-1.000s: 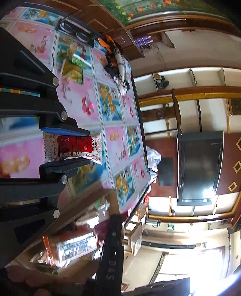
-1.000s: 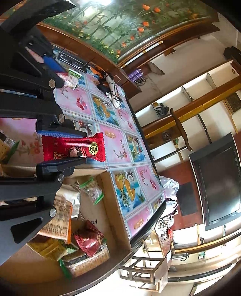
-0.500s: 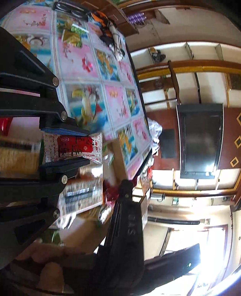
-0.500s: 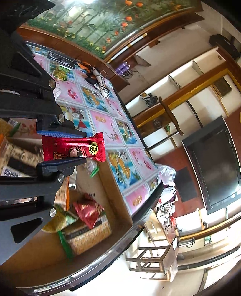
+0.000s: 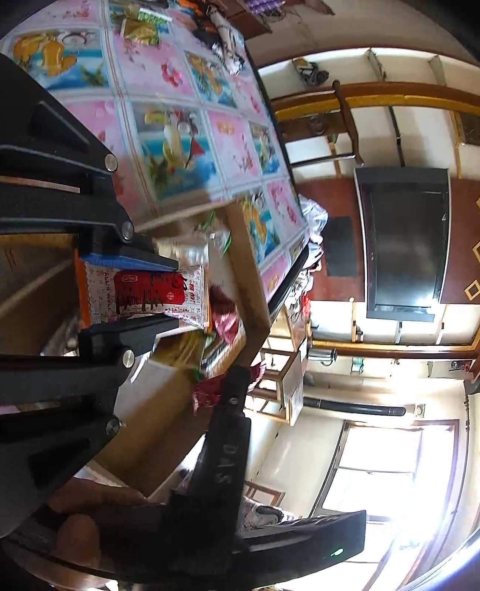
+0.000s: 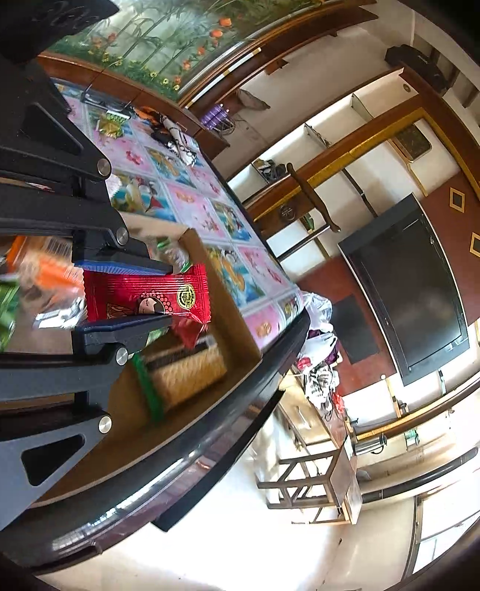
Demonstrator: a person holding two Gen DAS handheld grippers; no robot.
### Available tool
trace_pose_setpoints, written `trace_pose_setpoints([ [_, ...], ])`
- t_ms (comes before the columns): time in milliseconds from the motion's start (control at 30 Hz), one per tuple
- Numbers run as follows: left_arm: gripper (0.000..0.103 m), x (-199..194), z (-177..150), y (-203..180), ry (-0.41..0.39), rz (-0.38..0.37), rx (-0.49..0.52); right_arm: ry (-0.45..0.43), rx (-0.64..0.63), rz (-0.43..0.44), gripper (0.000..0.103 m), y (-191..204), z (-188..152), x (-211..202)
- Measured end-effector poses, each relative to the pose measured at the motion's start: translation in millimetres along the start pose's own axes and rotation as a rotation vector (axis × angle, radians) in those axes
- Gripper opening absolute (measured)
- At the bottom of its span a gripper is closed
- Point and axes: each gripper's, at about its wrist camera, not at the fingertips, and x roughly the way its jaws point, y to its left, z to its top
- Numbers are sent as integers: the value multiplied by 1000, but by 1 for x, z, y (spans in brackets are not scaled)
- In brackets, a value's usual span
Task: Organize snacks
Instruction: 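Lower the red-and-white packet and open the left gripper while the right gripper releases the red candy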
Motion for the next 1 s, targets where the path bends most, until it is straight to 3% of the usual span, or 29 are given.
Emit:
trace_pose_setpoints([
  [333,22,27,0,-32,52,-64,34,0,15,-86,21,-26,-7,-6],
  [500,22,32,-2,-28,74,-74,16,60,11,-123,21,-26,-11,8],
  [1000,23,33,-2,-26,72,-66,16,108,-9,-166,21,-25,-17,19],
])
